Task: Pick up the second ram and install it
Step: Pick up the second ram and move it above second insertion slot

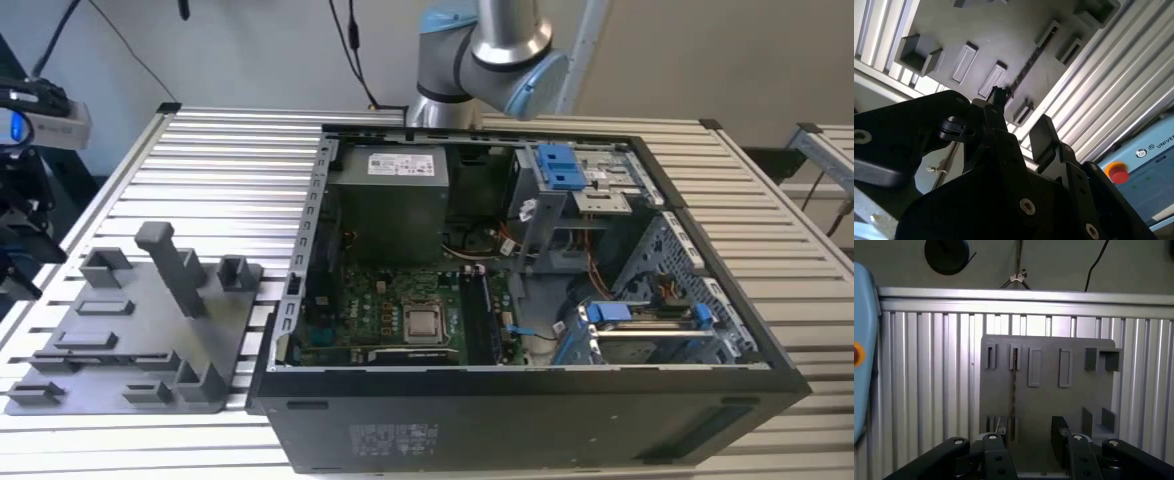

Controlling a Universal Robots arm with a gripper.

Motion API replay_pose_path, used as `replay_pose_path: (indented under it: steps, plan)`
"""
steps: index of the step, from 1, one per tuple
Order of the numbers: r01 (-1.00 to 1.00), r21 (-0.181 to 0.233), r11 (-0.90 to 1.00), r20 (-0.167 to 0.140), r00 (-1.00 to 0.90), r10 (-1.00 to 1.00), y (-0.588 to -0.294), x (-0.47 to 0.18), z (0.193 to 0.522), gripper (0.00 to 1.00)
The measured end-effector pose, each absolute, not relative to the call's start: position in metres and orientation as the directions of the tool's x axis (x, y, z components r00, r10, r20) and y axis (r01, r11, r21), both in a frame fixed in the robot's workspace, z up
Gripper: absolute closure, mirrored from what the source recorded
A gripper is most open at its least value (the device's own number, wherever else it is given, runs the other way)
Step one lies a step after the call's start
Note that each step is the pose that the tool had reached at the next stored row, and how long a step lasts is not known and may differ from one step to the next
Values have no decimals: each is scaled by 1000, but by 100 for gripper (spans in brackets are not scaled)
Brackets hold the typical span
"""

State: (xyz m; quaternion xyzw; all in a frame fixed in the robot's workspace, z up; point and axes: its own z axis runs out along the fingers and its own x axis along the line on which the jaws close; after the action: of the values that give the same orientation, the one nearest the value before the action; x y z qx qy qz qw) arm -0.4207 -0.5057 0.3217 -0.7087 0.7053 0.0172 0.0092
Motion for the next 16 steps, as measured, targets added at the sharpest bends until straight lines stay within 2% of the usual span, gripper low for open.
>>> replay_pose_path:
  steps: [16]
  plan:
    - [-1000,13,-5,-37,4,-999,-506,-418,293,52]
